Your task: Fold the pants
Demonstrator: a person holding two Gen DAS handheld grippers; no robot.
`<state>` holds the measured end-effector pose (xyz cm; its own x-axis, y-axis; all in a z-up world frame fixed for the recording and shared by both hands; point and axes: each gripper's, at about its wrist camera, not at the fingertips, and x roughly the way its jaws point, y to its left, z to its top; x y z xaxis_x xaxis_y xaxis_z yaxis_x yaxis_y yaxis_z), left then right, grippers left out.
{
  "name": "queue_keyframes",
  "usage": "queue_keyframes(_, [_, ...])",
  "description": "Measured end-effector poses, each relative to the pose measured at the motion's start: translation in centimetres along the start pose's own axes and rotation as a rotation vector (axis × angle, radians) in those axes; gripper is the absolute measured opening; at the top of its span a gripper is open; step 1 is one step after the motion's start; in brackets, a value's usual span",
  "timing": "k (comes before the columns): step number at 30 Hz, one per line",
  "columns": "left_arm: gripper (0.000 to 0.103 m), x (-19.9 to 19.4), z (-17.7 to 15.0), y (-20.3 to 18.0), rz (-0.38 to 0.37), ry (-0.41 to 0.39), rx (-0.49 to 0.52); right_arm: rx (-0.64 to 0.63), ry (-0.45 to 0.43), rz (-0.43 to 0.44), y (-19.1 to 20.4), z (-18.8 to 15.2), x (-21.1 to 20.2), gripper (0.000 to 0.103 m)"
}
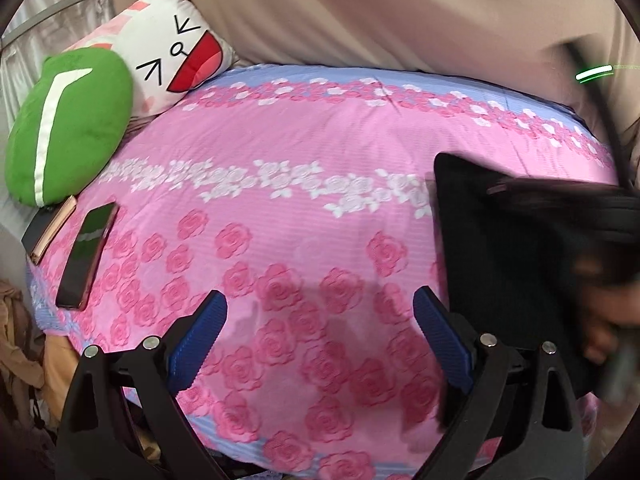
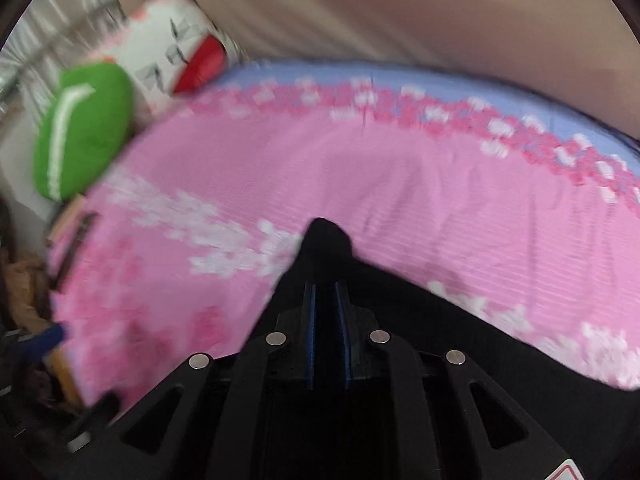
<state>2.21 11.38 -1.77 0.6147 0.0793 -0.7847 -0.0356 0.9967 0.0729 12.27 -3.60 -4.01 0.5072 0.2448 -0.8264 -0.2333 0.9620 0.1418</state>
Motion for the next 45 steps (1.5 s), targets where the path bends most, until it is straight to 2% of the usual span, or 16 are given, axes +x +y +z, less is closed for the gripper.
queue_keyframes(1, [0.092, 0.0, -0.1, 0.3, -0.002, 0.004, -0.005, 0.005, -0.021, -0.016, -0.1, 0.6, 0.8, 0.000])
queue_keyframes(7, [0.092, -0.2, -0.1, 0.5, -0.027, 0.001, -0.002, 0.059, -0.096, 0.045, -0.2, -0.1, -4.7, 0.003])
queue_keyframes(10, [0.092, 0.0, 0.2, -0.6, -0.055, 0.009, 0.007, 0.014, 0.000, 0.015, -0.4, -1.3, -1.7, 0.002])
queue_keyframes(13, [0.092, -0.4, 0.4, -1.8, -0.075, 0.007, 0.028, 0.078, -0.068, 0.059, -1.3, -1.8, -6.2, 0.003])
queue_keyframes(15, [0.093, -1.1, 0.3, -2.7, -0.087, -0.007, 0.045, 0.075, -0.162, 0.045, -2.6, -3.7, -11.2, 0.003])
queue_keyframes(17, [0.097, -1.5, 0.1, -3.5, -0.099, -0.016, 0.061, 0.089, -0.192, -0.058, -4.9, -6.4, -14.6, 0.005])
queue_keyframes(21, [0.097, -1.7, -0.3, -6.0, -0.123, -0.013, 0.108, 0.256, -0.112, -0.214, -12.3, -14.7, -17.2, 0.007])
queue_keyframes(22, [0.097, -1.7, -0.4, -6.9, -0.127, -0.012, 0.124, 0.304, -0.079, -0.220, -14.1, -17.1, -16.5, 0.000])
queue_keyframes(25, [0.097, -1.4, -0.5, -9.2, -0.129, 0.001, 0.161, 0.439, -0.142, -0.099, -15.4, -19.4, -18.4, 0.000])
queue_keyframes(28, [0.097, -1.6, -0.8, -10.6, -0.129, 0.000, 0.187, 0.355, -0.229, -0.213, -13.4, -19.0, -21.3, 0.022])
queue_keyframes(29, [0.097, -1.7, -1.0, -11.1, -0.127, -0.004, 0.196, 0.338, -0.225, -0.241, -13.3, -19.1, -21.5, 0.044])
queue_keyframes(30, [0.097, -1.8, -1.1, -11.4, -0.121, -0.004, 0.202, 0.333, -0.223, -0.252, -13.4, -19.2, -21.4, 0.055])
queue_keyframes(35, [0.097, -1.7, -1.8, -11.9, -0.100, 0.020, 0.201, 0.388, -0.188, -0.138, -15.2, -20.3, -19.0, 0.050])
queue_keyframes(38, [0.097, -1.4, -1.9, -11.9, -0.092, 0.034, 0.199, 0.402, -0.187, -0.097, -15.6, -20.7, -17.1, 0.035])
queue_keyframes(40, [0.097, -1.3, -1.9, -11.8, -0.092, 0.043, 0.195, 0.395, -0.210, -0.067, -15.5, -20.5, -17.2, 0.013])
queue_keyframes(45, [0.098, -1.9, -2.0, -11.6, -0.084, 0.028, 0.188, 0.326, -0.305, -0.055, -13.6, -19.8, -22.7, 0.012])
